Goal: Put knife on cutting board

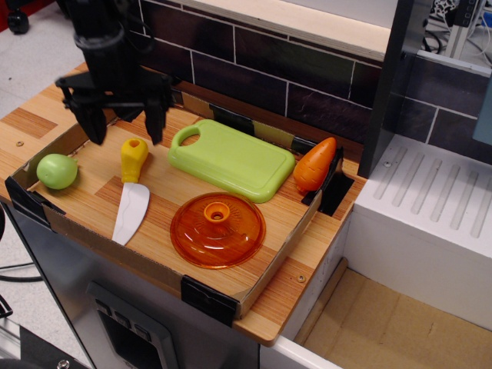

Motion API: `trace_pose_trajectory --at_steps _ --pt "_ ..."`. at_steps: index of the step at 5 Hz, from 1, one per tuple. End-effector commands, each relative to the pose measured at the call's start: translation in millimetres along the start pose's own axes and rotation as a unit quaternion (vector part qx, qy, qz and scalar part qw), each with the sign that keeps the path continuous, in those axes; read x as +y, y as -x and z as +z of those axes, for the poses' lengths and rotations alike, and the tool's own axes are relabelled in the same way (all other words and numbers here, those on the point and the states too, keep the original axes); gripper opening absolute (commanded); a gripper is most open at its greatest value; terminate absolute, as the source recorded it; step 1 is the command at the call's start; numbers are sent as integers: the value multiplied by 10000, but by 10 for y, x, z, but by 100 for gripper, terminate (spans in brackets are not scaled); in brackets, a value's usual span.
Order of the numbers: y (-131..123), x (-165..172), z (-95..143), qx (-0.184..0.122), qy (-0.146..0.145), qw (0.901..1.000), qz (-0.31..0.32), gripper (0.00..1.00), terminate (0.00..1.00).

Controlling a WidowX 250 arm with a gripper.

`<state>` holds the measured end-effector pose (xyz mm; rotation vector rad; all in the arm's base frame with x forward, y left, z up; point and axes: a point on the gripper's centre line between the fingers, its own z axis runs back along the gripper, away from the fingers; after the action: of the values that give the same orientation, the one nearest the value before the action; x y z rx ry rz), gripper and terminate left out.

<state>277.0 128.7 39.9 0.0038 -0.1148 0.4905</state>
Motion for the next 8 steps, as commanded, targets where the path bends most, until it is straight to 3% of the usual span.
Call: trace_pose_trajectory --at_steps 1,3,4,5,6,7,8 --pt "0 -4 -141 -428 196 9989 28 100 0" --pt "-6 2 -353 -319 -6 9995 23 100 0" --pt "24 25 -349 -352 66 9993 71 0 0" --pt "36 51 -281 -373 101 9992 44 0 0" --pt "9 124 -92 -198 23 9997 114 0 0" --pt "-81 162 181 -74 211 9993 302 0 0" --pt "-316 174 550 323 501 9966 563 0 0"
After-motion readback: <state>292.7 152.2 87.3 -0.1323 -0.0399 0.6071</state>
